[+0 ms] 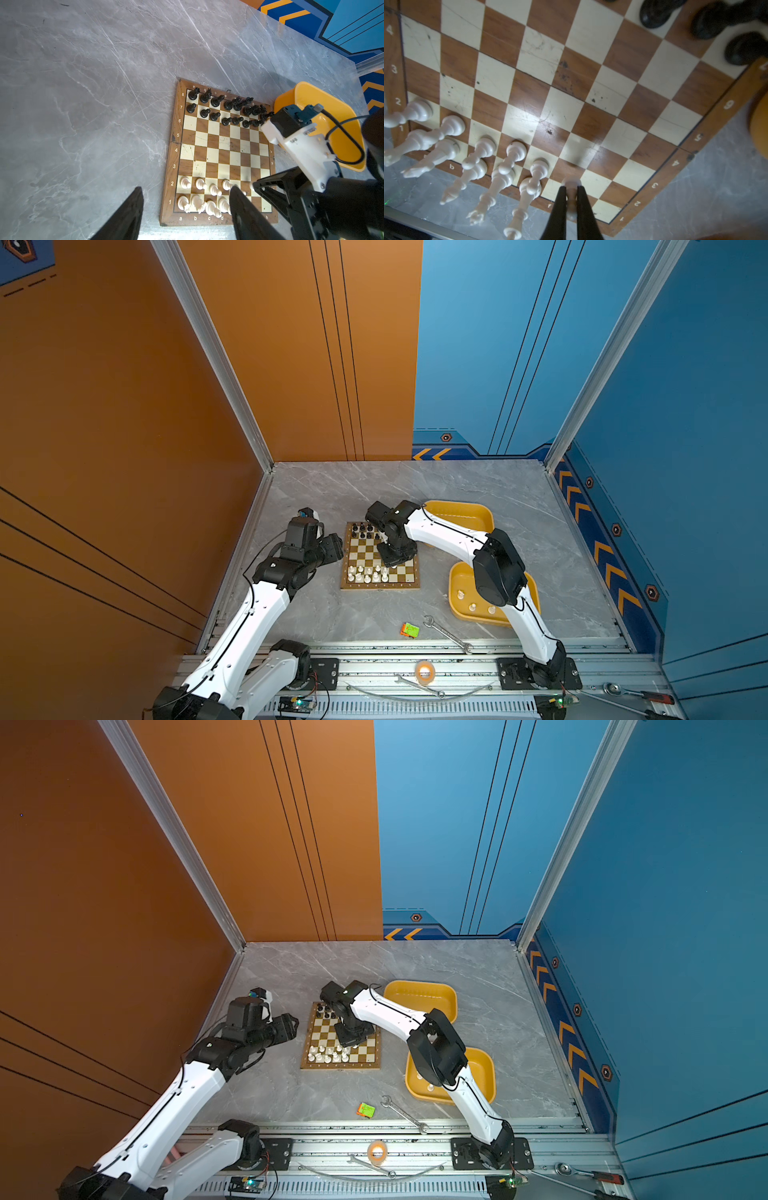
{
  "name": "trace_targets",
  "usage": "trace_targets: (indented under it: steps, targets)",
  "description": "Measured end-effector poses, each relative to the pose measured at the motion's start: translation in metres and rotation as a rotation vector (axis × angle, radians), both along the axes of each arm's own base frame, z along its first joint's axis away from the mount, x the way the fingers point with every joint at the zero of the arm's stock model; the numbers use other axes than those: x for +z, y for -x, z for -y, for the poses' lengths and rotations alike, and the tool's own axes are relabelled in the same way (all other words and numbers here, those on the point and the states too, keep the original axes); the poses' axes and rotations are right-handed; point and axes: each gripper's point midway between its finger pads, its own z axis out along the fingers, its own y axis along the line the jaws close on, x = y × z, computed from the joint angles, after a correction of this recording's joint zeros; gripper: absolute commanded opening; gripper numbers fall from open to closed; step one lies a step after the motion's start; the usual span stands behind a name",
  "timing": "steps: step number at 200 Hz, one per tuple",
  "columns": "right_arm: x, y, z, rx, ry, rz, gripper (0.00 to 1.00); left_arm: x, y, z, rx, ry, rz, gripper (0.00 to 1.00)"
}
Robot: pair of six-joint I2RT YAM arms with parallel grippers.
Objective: Set up the chess pieces on the board
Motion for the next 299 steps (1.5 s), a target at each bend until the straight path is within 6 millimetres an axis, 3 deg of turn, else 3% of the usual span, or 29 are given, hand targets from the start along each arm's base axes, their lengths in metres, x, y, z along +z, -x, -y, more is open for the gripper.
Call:
trace_targets:
  steps: [85,138,299]
  targets:
    - [0.001,0.003,-0.004,0.008,-0.008,-0.002,0.07,-0.003,0.002,-0.003,0.005,0.016,-0.019,0.67]
    - [-0.013,0.011,0.005,0.008,0.031,-0.035,0.07,-0.011,0.001,-0.004,0.003,0.021,-0.051,0.67]
    - [-0.013,0.012,0.003,0.009,0.021,-0.045,0.09,-0.013,0.0,-0.005,-0.005,0.014,-0.059,0.67]
